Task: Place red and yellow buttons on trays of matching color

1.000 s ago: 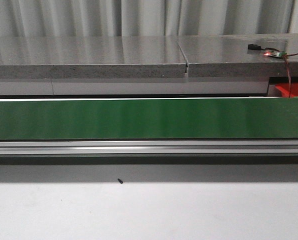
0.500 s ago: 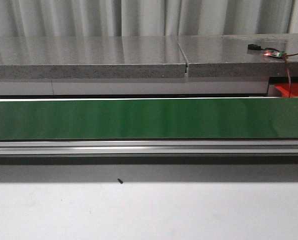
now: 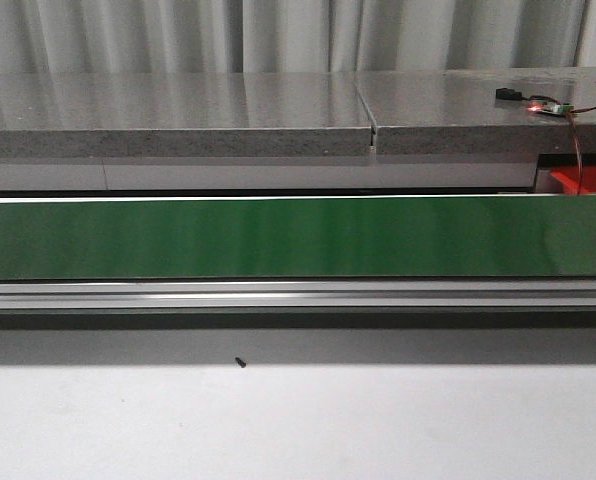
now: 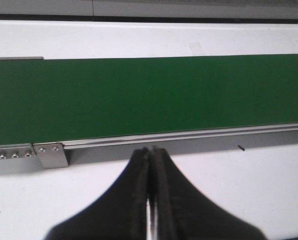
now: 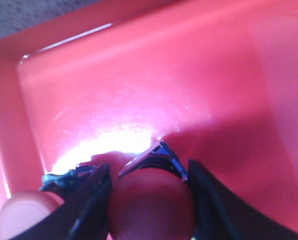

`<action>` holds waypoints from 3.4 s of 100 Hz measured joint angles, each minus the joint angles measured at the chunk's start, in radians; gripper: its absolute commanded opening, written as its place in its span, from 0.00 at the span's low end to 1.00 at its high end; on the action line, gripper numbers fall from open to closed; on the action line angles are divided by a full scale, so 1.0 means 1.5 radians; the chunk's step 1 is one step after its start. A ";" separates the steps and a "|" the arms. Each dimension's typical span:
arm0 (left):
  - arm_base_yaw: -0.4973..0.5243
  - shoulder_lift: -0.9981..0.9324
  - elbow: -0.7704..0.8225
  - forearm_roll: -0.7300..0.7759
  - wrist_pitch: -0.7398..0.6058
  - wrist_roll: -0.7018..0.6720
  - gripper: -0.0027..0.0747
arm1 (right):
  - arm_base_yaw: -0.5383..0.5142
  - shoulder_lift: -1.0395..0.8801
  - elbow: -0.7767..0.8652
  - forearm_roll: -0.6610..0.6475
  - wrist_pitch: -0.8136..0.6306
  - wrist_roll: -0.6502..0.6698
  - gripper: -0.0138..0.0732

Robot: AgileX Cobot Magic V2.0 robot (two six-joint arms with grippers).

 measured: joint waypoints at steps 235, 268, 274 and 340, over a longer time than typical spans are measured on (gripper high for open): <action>0.000 0.000 0.000 0.000 0.000 0.000 0.01 | 0.238 -0.612 0.526 0.008 -0.190 -0.021 0.09; 0.000 0.000 0.000 0.000 0.000 0.000 0.01 | 0.238 -0.823 0.699 0.008 -0.300 -0.023 0.09; 0.000 0.000 0.000 0.000 0.000 0.000 0.01 | 0.238 -0.855 0.721 0.008 -0.312 -0.023 0.09; 0.000 0.000 0.000 0.000 0.000 0.000 0.01 | 0.238 -1.050 0.868 0.009 -0.330 -0.023 0.09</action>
